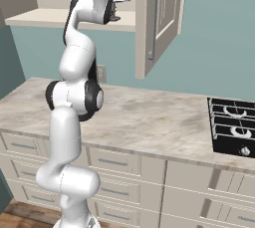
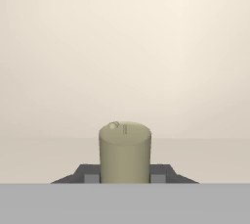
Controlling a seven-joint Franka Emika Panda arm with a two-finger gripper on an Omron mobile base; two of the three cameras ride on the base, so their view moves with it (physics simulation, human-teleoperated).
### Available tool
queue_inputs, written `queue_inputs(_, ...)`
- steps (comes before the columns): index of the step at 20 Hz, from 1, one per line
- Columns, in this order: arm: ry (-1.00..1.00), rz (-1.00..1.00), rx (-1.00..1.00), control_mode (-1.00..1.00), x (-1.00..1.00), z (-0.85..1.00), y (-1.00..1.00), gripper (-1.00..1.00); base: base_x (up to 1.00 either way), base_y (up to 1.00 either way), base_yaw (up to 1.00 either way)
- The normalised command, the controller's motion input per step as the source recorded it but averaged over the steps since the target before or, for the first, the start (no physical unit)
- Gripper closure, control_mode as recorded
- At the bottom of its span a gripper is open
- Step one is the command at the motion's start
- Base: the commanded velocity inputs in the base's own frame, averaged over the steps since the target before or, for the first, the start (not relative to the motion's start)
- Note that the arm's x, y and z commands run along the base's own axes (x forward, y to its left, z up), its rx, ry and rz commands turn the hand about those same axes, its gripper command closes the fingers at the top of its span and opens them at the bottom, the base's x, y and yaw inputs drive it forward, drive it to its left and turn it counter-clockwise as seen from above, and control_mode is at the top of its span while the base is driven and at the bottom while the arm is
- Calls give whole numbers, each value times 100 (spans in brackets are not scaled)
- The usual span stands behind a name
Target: Get the candle and the beer from the cabinet and move them to the dining counter.
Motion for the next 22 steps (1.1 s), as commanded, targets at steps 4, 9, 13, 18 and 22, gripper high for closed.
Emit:
queue_inputs(4, 0, 0, 0, -100, 0, 0, 0, 100, 0, 0, 0)
queue_inputs(9, 0, 0, 0, -100, -9, 4, 1, 100, 0, 0, 0)
queue_inputs(13, 2, 0, 0, -100, -25, 22, 0, 100, 0, 0, 0)
queue_inputs(18, -6, 0, 0, -100, -82, 0, -4, 100, 0, 0, 0)
queue_inputs(22, -10, 0, -1, -100, -100, -11, -1, 100, 0, 0, 0)
